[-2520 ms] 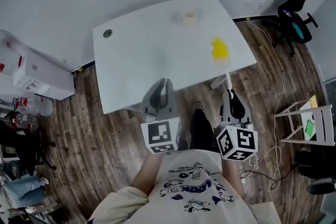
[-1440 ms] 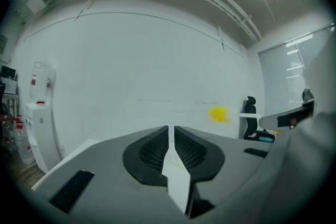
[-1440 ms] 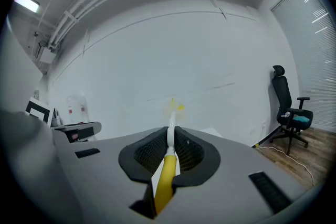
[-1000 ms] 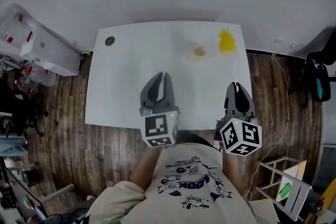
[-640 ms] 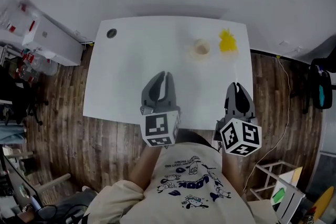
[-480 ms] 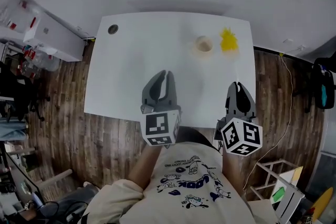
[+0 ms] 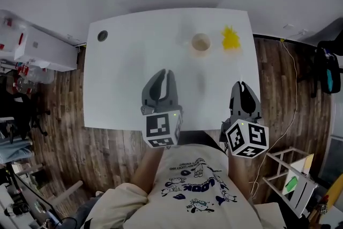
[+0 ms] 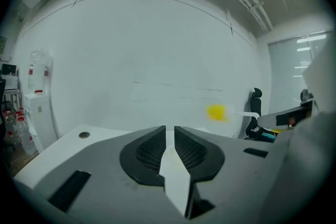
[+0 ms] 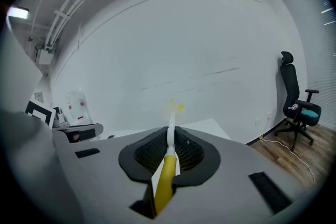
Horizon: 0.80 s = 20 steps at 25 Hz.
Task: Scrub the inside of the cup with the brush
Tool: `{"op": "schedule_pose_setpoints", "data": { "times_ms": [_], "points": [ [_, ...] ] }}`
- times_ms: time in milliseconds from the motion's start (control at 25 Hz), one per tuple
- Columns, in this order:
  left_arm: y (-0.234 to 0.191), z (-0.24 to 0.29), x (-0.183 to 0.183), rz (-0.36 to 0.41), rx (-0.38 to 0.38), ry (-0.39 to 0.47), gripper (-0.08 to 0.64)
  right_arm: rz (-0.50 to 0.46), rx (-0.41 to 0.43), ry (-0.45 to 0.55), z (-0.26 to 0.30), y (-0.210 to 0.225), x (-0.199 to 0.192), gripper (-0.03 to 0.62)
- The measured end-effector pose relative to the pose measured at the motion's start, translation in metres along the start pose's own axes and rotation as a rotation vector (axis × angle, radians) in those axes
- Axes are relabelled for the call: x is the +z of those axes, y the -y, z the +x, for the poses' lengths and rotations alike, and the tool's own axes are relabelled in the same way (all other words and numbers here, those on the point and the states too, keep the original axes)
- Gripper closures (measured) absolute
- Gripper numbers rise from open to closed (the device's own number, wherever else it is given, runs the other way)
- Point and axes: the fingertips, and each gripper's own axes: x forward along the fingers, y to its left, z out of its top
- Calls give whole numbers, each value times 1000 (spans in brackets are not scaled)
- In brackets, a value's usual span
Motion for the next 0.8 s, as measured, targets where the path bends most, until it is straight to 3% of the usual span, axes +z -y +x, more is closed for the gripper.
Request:
{"op": "schedule_pose_setpoints", "data": {
  "times_ms": [560,800],
  "points": [
    [-36,47,-37,-43,15,-111,520,-17,-31,-97,44,1,-22,545],
    [-33,68,-59,-7,-9,-175,520,-5,-48,-128,54,8,-31,545]
  ]
}}
